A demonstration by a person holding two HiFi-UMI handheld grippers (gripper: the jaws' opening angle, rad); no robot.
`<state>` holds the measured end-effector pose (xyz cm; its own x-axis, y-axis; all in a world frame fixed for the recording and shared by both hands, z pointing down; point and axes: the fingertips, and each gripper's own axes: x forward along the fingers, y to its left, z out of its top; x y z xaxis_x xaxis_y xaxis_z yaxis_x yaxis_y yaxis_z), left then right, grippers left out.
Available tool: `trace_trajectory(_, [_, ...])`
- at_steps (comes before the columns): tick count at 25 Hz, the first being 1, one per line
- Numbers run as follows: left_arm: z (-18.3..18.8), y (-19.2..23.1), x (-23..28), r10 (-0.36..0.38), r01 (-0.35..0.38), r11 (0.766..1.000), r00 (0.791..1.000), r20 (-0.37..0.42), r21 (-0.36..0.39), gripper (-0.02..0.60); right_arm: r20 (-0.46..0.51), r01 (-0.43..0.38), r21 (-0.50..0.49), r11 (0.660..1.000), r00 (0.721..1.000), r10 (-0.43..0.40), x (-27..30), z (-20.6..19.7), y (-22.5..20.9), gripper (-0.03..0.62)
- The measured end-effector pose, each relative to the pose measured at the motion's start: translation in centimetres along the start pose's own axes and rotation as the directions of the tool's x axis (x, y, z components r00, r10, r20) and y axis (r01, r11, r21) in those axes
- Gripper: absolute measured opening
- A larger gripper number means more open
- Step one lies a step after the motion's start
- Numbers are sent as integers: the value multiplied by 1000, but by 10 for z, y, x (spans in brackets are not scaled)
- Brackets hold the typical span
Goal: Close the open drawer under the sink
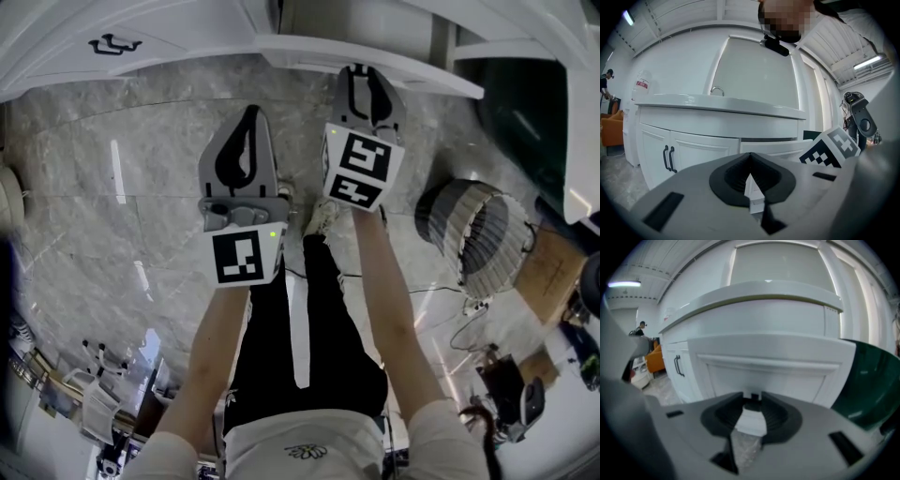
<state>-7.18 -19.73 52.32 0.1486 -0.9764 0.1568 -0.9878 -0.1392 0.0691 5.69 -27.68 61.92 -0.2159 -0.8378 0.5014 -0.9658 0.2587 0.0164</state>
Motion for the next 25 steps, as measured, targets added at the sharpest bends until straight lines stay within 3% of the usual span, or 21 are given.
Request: trace_trajectory(25, [-8,11,35,14,-15,1000,1000,-25,-18,21,12,-4,-26,1000,1000,4,50,30,-11,140])
